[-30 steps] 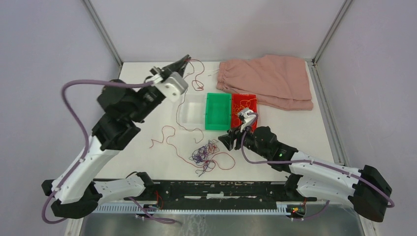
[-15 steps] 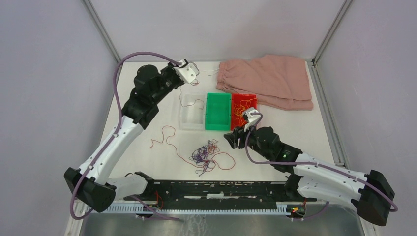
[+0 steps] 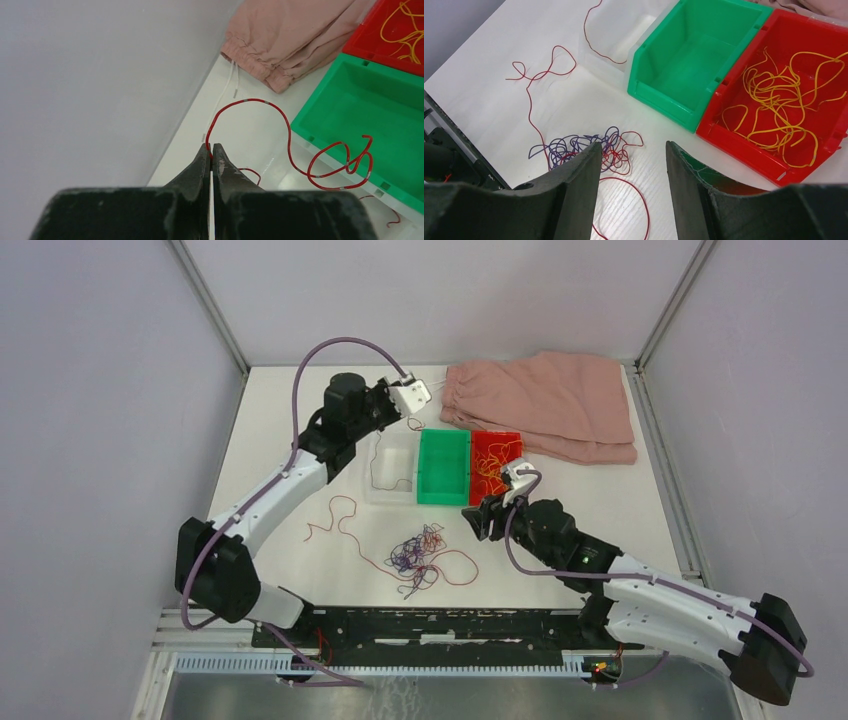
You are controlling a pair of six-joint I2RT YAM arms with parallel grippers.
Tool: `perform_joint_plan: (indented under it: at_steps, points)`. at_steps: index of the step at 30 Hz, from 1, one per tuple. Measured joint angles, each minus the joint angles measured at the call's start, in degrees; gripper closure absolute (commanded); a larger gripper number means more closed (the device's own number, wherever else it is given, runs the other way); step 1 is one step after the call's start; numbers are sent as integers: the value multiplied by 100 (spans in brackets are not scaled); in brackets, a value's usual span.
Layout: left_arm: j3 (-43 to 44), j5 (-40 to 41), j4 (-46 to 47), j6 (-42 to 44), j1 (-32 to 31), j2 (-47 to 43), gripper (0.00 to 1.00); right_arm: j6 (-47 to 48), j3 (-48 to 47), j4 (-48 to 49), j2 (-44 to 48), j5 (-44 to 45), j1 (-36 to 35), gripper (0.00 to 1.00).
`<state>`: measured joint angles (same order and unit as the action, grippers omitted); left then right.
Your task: Untangle the cables
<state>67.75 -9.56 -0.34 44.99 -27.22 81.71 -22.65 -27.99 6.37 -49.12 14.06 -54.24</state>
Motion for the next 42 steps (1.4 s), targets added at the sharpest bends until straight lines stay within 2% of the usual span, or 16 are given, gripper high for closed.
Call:
perform_joint_plan:
  at_steps: [9, 17, 30, 31, 32, 34, 36, 42]
  points:
    - [0, 238, -201, -752, 0, 601, 97, 48, 0, -133, 243, 151, 0, 44]
    - [-391, 780, -417, -835, 72, 699, 97, 50, 4, -184, 245, 179, 0, 44]
    - [-1469, 1106, -181, 402, 111, 699, 97, 44, 15, -197, 229, 302, 4, 44]
    - [-1510, 1106, -136, 485, 111, 706, 95, 44, 22, -197, 229, 304, 4, 44]
    - [-1530, 1106, -92, 577, 111, 721, 89, 42, 28, -197, 229, 306, 4, 44]
    - [-1528, 1106, 11, 708, 111, 772, 68, 42, 52, -205, 229, 317, 4, 45]
    - [-1456, 1106, 22, 809, 111, 874, 54, 42, 72, -223, 234, 321, 4, 44]
    - [-848, 1019, -531, 876, 111, 1156, 37, 42, 85, -269, 304, 391, 4, 44]
